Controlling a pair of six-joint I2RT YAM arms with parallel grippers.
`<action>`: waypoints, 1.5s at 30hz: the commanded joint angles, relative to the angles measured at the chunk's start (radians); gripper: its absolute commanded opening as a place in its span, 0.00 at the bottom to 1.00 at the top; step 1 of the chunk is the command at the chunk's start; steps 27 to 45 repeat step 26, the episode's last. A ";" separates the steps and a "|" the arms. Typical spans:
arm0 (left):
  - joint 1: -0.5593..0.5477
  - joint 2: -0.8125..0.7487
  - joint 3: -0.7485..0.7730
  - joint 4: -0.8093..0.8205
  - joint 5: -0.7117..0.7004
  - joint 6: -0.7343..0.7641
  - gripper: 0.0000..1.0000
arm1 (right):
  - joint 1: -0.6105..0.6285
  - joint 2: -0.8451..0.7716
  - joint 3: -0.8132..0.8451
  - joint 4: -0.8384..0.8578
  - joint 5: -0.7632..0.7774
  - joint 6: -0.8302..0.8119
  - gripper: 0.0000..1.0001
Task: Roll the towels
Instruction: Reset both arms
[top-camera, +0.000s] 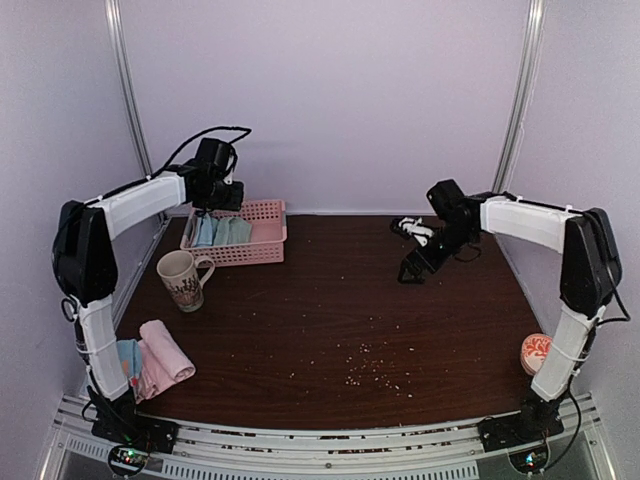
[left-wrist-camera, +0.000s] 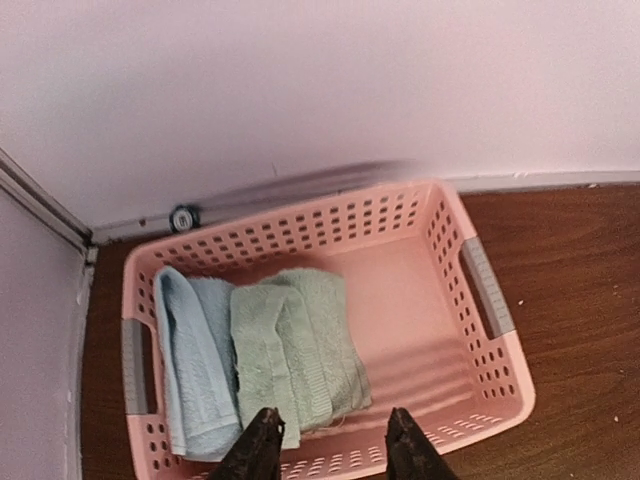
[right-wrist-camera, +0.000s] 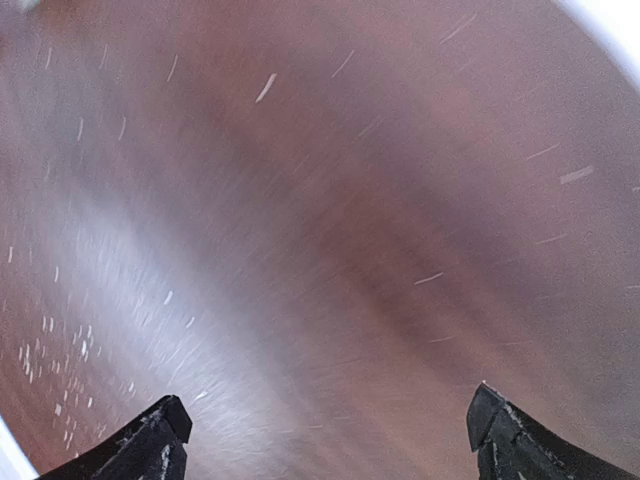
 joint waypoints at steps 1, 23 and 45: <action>0.007 -0.233 -0.120 0.164 0.060 0.168 0.37 | -0.064 -0.197 0.053 0.235 0.215 0.129 1.00; 0.010 -0.591 -0.507 0.416 0.259 0.339 0.77 | -0.135 -0.481 -0.171 0.647 0.381 0.462 1.00; 0.008 -0.597 -0.511 0.415 0.264 0.336 0.78 | -0.138 -0.499 -0.203 0.665 0.346 0.462 1.00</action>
